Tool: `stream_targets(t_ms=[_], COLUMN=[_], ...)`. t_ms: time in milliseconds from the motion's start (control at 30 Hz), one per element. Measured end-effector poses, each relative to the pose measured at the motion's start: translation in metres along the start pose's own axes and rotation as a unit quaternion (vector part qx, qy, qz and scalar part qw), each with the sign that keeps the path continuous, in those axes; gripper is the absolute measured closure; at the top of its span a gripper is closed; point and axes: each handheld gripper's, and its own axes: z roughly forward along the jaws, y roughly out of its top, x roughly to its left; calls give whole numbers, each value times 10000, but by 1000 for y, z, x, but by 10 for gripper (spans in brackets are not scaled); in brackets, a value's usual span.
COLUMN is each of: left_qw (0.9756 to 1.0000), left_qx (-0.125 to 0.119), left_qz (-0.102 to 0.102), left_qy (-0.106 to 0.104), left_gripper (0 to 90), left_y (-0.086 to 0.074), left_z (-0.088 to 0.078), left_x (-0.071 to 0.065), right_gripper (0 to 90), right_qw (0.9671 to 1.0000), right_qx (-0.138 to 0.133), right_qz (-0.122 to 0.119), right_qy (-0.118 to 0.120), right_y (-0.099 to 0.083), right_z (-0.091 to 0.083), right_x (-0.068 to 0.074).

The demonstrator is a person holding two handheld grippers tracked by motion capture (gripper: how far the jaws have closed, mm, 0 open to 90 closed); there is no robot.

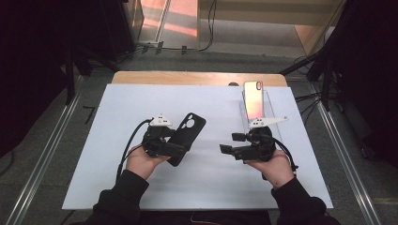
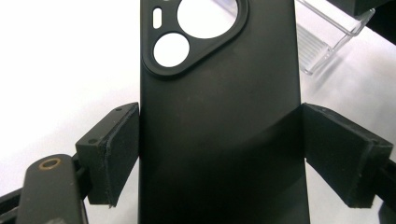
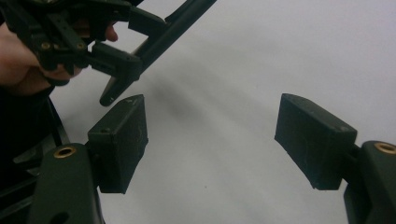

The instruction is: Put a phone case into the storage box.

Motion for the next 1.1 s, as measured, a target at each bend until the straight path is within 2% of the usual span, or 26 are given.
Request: stream_targets(t_ms=[133,300,400,600,700,867,967,1100], left_qw=[9998,9992,9989,9965,9965,9945,9936,9935], left_qx=[-159,-386,-442,-759,-719,-886,-986,-1058], left_qz=[45,30,32,129,169,251,216,140], left_qy=[86,122,175,323,392,492,498,397], left_gripper=[156,155,155,155,154,154,153,153], left_y=[-2,-6,-8,-11,-12,-16,-18,-20], left_z=[2,5,8,12,16,20,21,23], left_x=[-5,-8,-10,-18,-21,-28,-29,-29], right_gripper=[232,229,229,229,229,229,229,229], right_qw=[9999,9996,9994,9991,9989,9989,9985,9980], right_qx=[-82,-219,-281,-331,-369,-394,-401,-381], right_qz=[132,193,225,266,304,268,380,490], right_qy=[-53,-8,21,43,31,-42,64,105], right_y=[7,15,20,28,32,35,37,40], right_z=[3,5,6,12,16,21,23,27], right_x=[2,3,5,6,6,6,4,3])
